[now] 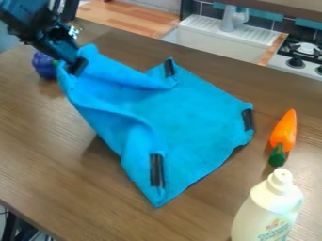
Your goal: Unfold the cloth from top right to bottom left
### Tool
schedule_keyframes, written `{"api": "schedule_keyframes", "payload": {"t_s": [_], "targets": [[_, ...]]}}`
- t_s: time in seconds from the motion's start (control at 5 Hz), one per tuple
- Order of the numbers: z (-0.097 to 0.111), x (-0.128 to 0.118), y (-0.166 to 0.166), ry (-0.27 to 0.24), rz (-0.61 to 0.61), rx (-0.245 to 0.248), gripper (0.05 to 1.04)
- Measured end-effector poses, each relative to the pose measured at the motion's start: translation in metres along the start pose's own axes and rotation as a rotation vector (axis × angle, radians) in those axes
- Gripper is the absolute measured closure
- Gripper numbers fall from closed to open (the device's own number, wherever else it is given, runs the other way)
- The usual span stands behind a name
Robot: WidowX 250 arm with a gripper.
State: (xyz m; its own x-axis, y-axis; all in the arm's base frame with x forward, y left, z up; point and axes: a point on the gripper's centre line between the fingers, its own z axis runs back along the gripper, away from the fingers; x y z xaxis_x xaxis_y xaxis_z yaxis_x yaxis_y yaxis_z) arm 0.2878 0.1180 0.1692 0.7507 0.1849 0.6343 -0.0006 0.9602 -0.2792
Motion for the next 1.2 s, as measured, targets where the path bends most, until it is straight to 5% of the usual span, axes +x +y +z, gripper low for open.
{"api": "schedule_keyframes", "payload": {"t_s": [0.2, 0.8, 1.0, 1.2], "targets": [[0.001, -0.005, 0.008, 0.032, -0.035, 0.047, 1.035], [0.016, -0.004, 0.039, 0.192, -0.180, 0.302, 1.017], [0.006, -0.011, 0.044, 0.336, -0.246, 0.385, 0.847], [0.005, -0.010, 0.051, 0.361, -0.297, 0.439, 0.620]]}}
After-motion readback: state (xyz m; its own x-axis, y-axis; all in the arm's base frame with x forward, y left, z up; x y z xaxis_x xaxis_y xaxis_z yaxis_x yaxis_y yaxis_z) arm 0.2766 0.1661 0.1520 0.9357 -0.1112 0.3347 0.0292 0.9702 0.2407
